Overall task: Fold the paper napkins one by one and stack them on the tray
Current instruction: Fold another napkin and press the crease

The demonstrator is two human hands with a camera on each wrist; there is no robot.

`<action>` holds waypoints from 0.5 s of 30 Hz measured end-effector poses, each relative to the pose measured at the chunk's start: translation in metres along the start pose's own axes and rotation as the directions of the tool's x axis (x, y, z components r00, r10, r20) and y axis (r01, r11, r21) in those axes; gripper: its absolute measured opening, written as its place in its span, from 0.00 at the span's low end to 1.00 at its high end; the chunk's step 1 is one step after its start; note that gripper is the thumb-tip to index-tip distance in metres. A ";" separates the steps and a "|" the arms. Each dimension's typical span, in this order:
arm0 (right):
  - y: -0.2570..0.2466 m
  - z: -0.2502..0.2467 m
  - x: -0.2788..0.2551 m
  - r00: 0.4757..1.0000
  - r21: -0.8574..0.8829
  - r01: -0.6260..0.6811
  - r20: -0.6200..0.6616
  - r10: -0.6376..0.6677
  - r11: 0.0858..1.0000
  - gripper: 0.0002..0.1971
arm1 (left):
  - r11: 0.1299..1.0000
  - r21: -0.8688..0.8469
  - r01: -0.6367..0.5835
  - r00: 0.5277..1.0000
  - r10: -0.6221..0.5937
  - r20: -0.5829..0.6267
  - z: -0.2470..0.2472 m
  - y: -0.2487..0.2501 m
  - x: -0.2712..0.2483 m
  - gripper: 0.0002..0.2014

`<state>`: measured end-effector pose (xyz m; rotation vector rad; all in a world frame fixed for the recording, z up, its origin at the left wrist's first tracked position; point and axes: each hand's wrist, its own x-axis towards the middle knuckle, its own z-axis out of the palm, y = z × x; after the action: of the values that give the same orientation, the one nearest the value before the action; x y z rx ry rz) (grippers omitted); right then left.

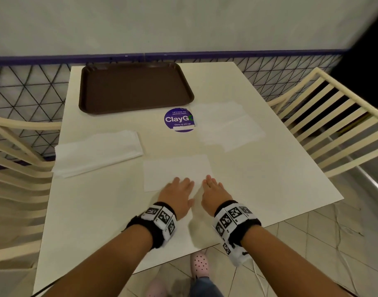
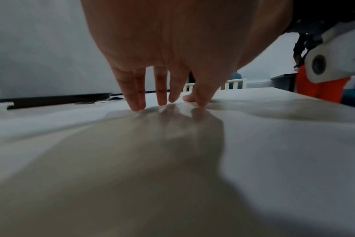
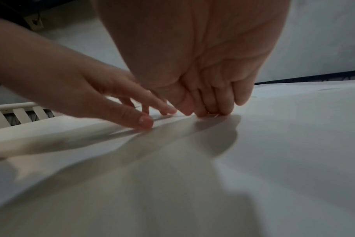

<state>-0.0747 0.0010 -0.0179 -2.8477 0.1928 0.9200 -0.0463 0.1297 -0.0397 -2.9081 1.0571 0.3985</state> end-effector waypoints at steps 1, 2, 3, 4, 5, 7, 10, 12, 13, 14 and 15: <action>0.000 0.000 0.000 1.000 -0.004 0.000 0.004 0.000 1.000 0.29 | 1.000 0.029 -0.004 1.000 0.004 0.008 0.003 0.003 -0.001 0.28; 0.000 -0.001 0.000 1.000 -0.009 0.002 0.006 -0.002 1.000 0.29 | 0.999 0.050 0.008 1.000 -0.009 0.014 0.006 0.004 -0.002 0.27; 0.001 -0.001 0.000 1.000 -0.016 0.005 0.006 -0.005 1.000 0.29 | 0.998 0.065 0.019 1.000 -0.020 0.007 0.006 0.003 -0.004 0.27; 0.001 -0.002 0.000 1.000 -0.024 0.007 0.004 -0.007 1.000 0.29 | 0.996 0.086 0.025 1.000 -0.026 0.007 0.007 -0.001 -0.006 0.26; 0.001 -0.002 0.000 1.000 -0.032 0.008 0.003 -0.008 0.999 0.29 | 0.995 0.089 0.039 0.999 -0.039 -0.001 0.007 -0.006 -0.008 0.25; 0.001 -0.004 0.001 1.000 -0.053 0.007 0.002 -0.006 0.999 0.29 | 0.994 0.083 0.065 0.996 -0.060 -0.063 0.003 -0.019 -0.015 0.21; 0.001 -0.005 0.002 1.000 -0.125 0.012 0.002 -0.012 0.992 0.27 | 0.987 0.135 0.089 0.987 -0.069 -0.148 0.010 -0.046 -0.031 0.12; 0.002 -0.006 0.004 0.999 -0.190 0.021 -0.031 -0.027 0.981 0.25 | 0.987 0.111 0.118 0.987 -0.105 -0.118 0.017 -0.059 -0.041 0.15; 0.001 -0.009 0.005 0.998 -0.222 0.024 -0.046 -0.035 0.975 0.24 | 0.985 0.108 0.138 0.987 -0.128 -0.096 0.015 -0.063 -0.046 0.17; 0.000 -0.012 0.004 0.998 -0.249 0.031 -0.052 -0.045 0.968 0.23 | 0.978 0.131 0.161 0.983 -0.148 -0.107 0.011 -0.065 -0.051 0.16; -0.002 -0.016 0.003 0.997 -0.271 0.043 -0.050 -0.059 0.962 0.21 | 0.971 0.164 0.177 0.983 -0.165 -0.083 0.004 -0.065 -0.055 0.15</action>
<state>-0.0630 -0.0005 -0.0066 -3.1135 -0.0018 0.9192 -0.0463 0.2146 -0.0348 -2.8465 0.7948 0.1923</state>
